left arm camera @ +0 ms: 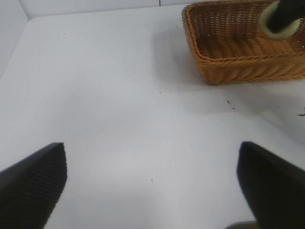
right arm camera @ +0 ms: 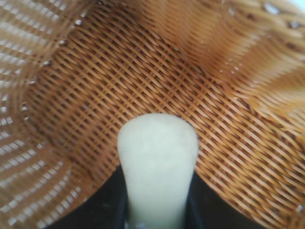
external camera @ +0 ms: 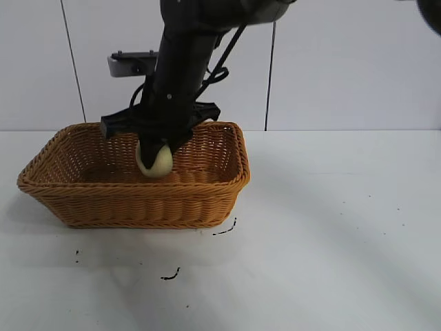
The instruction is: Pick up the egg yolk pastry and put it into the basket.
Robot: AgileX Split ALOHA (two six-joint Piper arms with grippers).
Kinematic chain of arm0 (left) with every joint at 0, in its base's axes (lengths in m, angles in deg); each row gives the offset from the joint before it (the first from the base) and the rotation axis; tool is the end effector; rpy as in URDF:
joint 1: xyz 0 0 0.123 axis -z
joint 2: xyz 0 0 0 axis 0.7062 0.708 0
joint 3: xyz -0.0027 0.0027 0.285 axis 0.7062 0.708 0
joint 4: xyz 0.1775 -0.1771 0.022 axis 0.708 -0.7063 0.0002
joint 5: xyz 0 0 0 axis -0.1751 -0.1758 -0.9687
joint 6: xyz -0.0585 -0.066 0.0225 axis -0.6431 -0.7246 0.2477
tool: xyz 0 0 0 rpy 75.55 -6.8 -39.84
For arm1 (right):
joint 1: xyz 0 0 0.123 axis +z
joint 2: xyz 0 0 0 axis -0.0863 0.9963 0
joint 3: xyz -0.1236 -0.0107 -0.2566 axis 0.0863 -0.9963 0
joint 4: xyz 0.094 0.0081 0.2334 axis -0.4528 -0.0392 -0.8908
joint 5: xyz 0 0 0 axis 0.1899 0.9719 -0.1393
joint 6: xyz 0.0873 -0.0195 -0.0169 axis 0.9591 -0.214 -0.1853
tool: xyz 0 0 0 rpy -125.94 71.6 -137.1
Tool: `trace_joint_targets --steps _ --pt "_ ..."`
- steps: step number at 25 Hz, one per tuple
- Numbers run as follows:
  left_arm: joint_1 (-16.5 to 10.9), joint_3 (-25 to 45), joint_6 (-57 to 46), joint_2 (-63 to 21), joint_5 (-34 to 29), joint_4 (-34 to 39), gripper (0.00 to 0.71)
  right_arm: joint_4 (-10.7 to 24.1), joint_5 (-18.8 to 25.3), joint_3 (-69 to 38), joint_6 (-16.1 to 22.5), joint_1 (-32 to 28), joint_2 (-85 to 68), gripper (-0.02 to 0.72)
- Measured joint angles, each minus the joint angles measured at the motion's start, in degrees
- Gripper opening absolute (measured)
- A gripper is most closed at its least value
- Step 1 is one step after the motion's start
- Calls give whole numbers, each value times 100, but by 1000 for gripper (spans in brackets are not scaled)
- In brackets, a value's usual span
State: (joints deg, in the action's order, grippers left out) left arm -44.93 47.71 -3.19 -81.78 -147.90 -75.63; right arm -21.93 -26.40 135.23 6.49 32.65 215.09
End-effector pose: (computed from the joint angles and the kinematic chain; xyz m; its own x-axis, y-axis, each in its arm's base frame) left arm -0.0062 -0.0001 0.2772 -0.4534 0.0811 -0.8876 0.0368 0.9967 0.0723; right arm 0.4196 0.3292 0.1273 -0.7441 -0.5230 -0.4156 -0.5979 0.7990 0.0649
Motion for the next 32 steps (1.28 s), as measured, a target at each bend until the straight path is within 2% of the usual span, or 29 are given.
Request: trace_joint_targets --steps 2,3,6,13,18,22,32 --pt "0 0 0 0 0 0 697 0 24 0 44 0 -57 528" --pt "0 0 0 0 0 0 697 0 46 0 44 0 -109 561" --pt "0 0 0 0 0 0 697 25 226 63 123 0 -298 599" --pt "0 0 0 0 0 0 697 87 1169 797 210 -102 -733 605" --pt "0 0 0 0 0 0 697 141 1543 1131 210 -492 -752 605" --pt "0 0 0 0 0 0 697 320 1731 1132 205 -1060 -752 605" --pt "0 0 0 0 0 0 697 350 2087 1132 187 -2930 -752 605"
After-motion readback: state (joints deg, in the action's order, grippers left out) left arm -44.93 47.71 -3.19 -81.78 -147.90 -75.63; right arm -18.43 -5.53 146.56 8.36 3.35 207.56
